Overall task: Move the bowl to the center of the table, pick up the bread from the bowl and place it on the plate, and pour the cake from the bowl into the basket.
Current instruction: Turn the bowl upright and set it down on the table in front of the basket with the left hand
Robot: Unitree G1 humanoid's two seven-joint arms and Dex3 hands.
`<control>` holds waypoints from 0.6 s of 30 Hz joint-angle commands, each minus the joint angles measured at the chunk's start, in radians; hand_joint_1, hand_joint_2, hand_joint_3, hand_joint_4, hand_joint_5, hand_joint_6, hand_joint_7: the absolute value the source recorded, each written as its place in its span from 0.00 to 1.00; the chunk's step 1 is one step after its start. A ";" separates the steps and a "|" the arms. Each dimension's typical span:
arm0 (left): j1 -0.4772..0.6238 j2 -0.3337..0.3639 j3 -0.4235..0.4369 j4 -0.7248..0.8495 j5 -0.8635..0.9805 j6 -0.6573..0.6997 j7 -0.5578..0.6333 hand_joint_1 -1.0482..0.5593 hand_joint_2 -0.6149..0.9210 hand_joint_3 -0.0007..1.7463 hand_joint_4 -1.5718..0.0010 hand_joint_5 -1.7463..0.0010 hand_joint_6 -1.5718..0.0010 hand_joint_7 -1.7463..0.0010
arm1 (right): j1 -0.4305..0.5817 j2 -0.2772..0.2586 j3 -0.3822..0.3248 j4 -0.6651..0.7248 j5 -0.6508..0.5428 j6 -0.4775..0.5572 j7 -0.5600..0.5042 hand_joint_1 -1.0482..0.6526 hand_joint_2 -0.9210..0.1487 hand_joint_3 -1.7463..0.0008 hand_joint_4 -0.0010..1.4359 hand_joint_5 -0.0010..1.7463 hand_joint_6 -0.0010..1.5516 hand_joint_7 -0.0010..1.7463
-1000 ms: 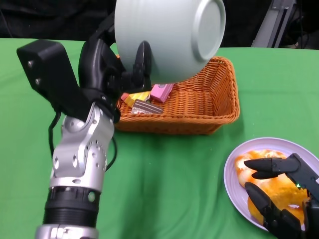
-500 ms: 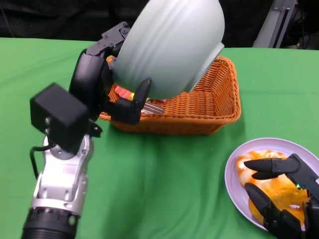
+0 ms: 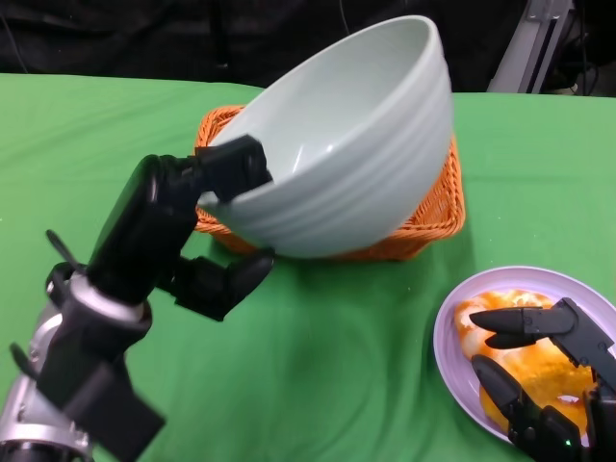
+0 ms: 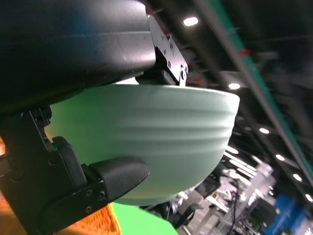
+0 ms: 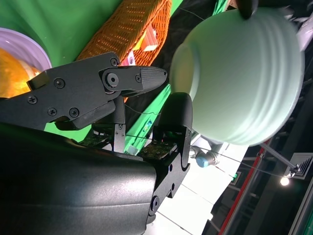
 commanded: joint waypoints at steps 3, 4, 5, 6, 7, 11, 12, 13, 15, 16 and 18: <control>0.023 0.049 0.075 0.038 0.184 -0.203 0.122 0.50 0.49 1.00 0.31 0.00 0.47 0.00 | 0.000 -0.015 -0.009 0.004 0.005 -0.010 -0.004 0.44 0.04 0.83 0.36 0.75 0.32 0.56; 0.030 0.059 0.088 0.039 0.221 -0.235 0.137 0.47 0.49 1.00 0.31 0.00 0.48 0.00 | -0.001 -0.015 -0.010 0.004 0.005 -0.009 -0.004 0.44 0.04 0.83 0.36 0.75 0.33 0.56; 0.033 0.064 0.098 0.042 0.250 -0.256 0.151 0.47 0.49 1.00 0.30 0.00 0.48 0.00 | -0.001 -0.015 -0.010 0.004 0.006 -0.007 -0.004 0.44 0.04 0.83 0.36 0.75 0.33 0.56; 0.040 0.068 0.113 0.039 0.285 -0.285 0.165 0.46 0.48 1.00 0.30 0.00 0.48 0.00 | 0.000 -0.013 -0.010 0.002 0.004 -0.003 -0.004 0.44 0.03 0.83 0.36 0.75 0.33 0.56; 0.044 0.070 0.125 0.038 0.312 -0.305 0.178 0.48 0.46 1.00 0.30 0.00 0.49 0.00 | 0.001 -0.012 -0.011 0.000 0.003 0.000 -0.004 0.44 0.04 0.83 0.36 0.75 0.33 0.56; 0.058 0.087 0.171 0.062 0.419 -0.416 0.213 0.53 0.53 0.84 0.32 0.00 0.53 0.00 | 0.003 -0.013 -0.011 -0.007 0.002 0.007 -0.001 0.43 0.03 0.83 0.37 0.75 0.33 0.56; 0.060 0.091 0.198 0.057 0.467 -0.450 0.217 0.53 0.54 0.82 0.32 0.00 0.53 0.00 | 0.004 -0.013 -0.011 -0.011 0.001 0.010 0.000 0.43 0.03 0.83 0.37 0.75 0.33 0.56; 0.060 0.090 0.219 0.053 0.504 -0.471 0.221 0.52 0.59 0.75 0.33 0.00 0.52 0.00 | 0.005 -0.013 -0.011 -0.013 0.001 0.012 0.001 0.43 0.03 0.83 0.37 0.74 0.33 0.56; 0.061 0.089 0.263 0.044 0.579 -0.514 0.230 0.52 0.61 0.70 0.33 0.00 0.52 0.00 | 0.006 -0.012 -0.010 -0.017 0.001 0.016 0.001 0.43 0.03 0.84 0.37 0.74 0.33 0.55; 0.064 0.086 0.282 0.037 0.618 -0.529 0.241 0.53 0.65 0.63 0.34 0.00 0.53 0.00 | 0.007 -0.009 -0.009 -0.019 0.002 0.018 0.001 0.44 0.03 0.84 0.37 0.74 0.33 0.55; 0.070 0.087 0.302 0.018 0.702 -0.542 0.281 0.53 0.68 0.57 0.34 0.00 0.53 0.00 | 0.008 -0.007 -0.007 -0.021 0.003 0.023 0.001 0.44 0.03 0.84 0.37 0.74 0.33 0.55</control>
